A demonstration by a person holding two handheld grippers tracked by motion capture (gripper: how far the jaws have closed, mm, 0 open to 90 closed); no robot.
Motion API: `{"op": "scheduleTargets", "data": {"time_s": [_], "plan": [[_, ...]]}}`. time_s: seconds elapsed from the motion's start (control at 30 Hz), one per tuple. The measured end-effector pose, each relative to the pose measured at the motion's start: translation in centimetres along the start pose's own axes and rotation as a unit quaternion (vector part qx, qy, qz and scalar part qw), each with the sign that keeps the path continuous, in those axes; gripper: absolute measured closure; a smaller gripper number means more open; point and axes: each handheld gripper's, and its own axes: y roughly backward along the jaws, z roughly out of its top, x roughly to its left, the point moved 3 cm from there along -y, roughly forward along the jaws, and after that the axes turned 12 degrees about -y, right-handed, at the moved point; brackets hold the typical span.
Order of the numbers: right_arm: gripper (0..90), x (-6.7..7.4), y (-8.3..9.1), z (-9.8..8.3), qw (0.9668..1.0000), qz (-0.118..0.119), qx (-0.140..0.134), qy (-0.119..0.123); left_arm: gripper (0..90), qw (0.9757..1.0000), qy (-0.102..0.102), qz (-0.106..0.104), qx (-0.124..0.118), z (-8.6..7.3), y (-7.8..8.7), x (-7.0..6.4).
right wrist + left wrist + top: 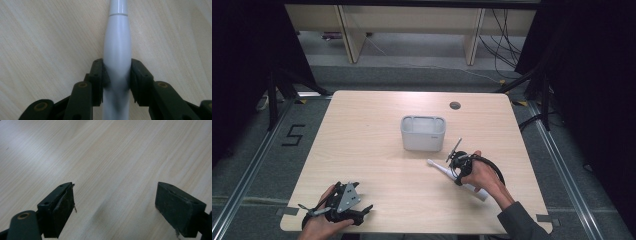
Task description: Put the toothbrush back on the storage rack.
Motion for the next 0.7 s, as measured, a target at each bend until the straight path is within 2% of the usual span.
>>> {"op": "scheduleTargets", "data": {"time_s": [0.1, 0.13, 0.17, 0.2, 0.23, 0.33, 0.43, 0.5, 0.67, 0.7], "plan": [[66.4, 0.05, 0.01, 0.17, 1.0000, -0.001, 0.007, 0.006, 15.2, 1.0000, 0.002, -0.001, -0.002, 0.00, -0.01, -0.02], [66.4, 0.04, -0.09, 0.33, 0.9998, -0.008, 0.014, 0.007, 15.2, 1.0000, 0.001, -0.005, -0.001, 0.00, 0.03, -0.02], [66.4, 0.08, -0.08, 0.37, 0.9998, -0.010, 0.017, 0.007, 15.2, 1.0000, -0.004, -0.004, 0.003, -0.02, 0.06, 0.03], [66.5, 0.23, -0.06, 0.46, 0.9997, -0.010, 0.020, 0.008, 15.2, 1.0000, 0.001, 0.000, -0.001, 0.01, 0.00, -0.01], [66.6, 0.28, -0.14, 0.62, 0.9995, -0.017, 0.023, 0.017, 15.2, 1.0000, -0.002, -0.007, -0.001, 0.00, 0.10, 0.01], [66.6, 0.58, -0.09, 0.64, 0.9994, -0.010, 0.026, 0.019, 15.2, 1.0000, -0.001, -0.006, -0.002, -0.01, 0.07, 0.02], [66.7, 0.43, -0.18, 0.64, 0.9992, -0.018, 0.024, 0.027, 15.2, 1.0000, 0.000, -0.001, 0.000, 0.01, 0.01, -0.01], [66.7, 0.44, -0.14, 0.57, 0.9992, -0.022, 0.025, 0.022, 15.2, 1.0000, 0.000, -0.001, -0.001, 0.01, 0.01, 0.00], [66.8, 0.46, 0.08, 0.37, 0.9994, -0.017, 0.015, 0.025, 15.2, 1.0000, 0.000, -0.006, -0.001, -0.02, 0.06, 0.03], [66.8, 0.58, 0.20, 0.29, 0.9996, -0.018, 0.016, 0.018, 15.2, 1.0000, 0.000, -0.006, -0.002, -0.01, 0.06, 0.01]]}}
